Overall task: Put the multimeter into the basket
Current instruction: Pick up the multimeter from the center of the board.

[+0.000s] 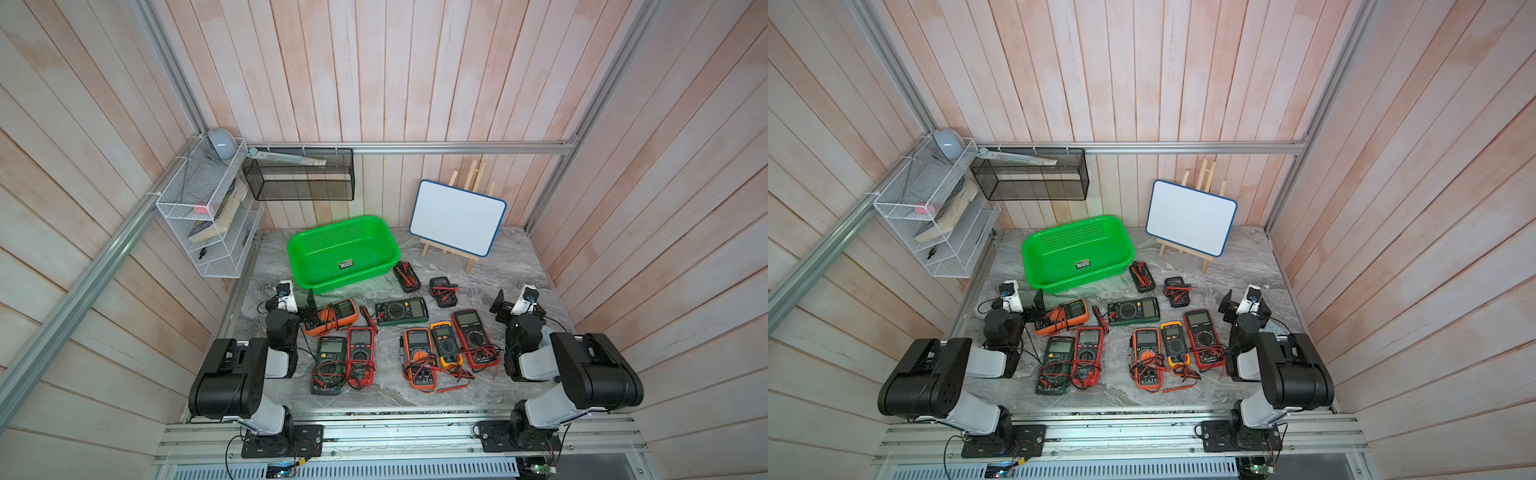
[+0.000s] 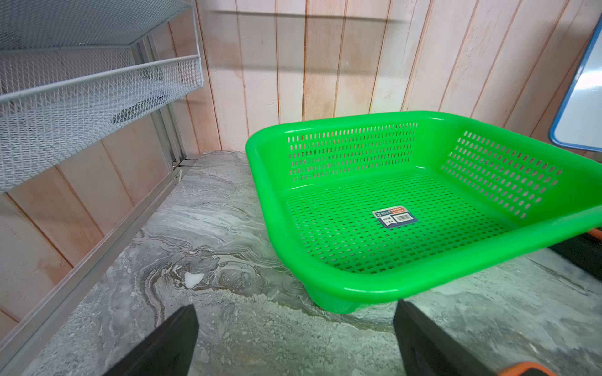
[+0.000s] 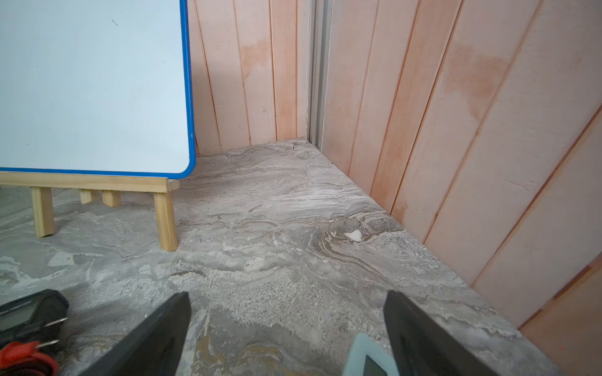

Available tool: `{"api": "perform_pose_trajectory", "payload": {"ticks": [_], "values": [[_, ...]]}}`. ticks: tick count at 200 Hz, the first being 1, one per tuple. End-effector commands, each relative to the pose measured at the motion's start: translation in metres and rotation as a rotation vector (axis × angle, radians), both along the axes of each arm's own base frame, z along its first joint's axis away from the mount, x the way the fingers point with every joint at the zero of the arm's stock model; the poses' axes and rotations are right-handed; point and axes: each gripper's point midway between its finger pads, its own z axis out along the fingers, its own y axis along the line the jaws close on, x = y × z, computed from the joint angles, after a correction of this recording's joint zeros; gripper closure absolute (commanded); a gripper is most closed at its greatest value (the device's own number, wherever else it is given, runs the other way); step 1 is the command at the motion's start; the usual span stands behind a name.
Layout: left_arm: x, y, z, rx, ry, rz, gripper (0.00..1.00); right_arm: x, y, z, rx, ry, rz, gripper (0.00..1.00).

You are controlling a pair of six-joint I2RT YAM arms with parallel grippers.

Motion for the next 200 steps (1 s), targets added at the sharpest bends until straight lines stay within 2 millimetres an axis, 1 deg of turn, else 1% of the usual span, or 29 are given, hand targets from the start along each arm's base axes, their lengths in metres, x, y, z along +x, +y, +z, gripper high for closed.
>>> {"api": "perform_pose_trajectory", "payload": {"ticks": [1,98,118,136,151,168,181,192,200], "values": [[0.006,0.0,0.01,0.002,-0.036,-0.009,0.01,0.006,0.004,0.011,-0.016,-0.037,0.016,0.02],[0.006,0.006,0.01,-0.019,-0.037,0.007,0.0,0.007,0.004,0.01,-0.008,-0.036,0.03,0.02],[0.002,0.006,0.011,-0.023,-0.047,0.012,0.0,0.007,0.005,0.011,-0.004,-0.039,0.039,0.02],[-0.011,0.017,0.02,-0.034,-0.104,0.077,0.0,0.005,0.001,0.019,0.0,-0.046,0.015,0.02],[-0.023,0.026,0.031,-0.051,-0.148,0.136,0.0,0.011,-0.001,0.031,0.001,-0.017,0.007,0.02],[-0.025,0.029,0.041,-0.049,-0.154,0.162,0.0,0.016,-0.005,0.044,0.011,0.003,-0.02,0.02],[-0.025,0.031,0.046,-0.047,-0.143,0.18,0.0,0.013,-0.015,0.058,0.093,-0.059,-0.092,0.02],[-0.028,0.035,0.052,-0.044,-0.14,0.209,0.0,0.007,-0.023,0.066,0.176,-0.101,-0.152,0.02],[-0.031,0.037,0.056,-0.086,-0.144,0.229,0.0,0.002,-0.029,0.069,0.264,-0.131,-0.194,0.02]]}}
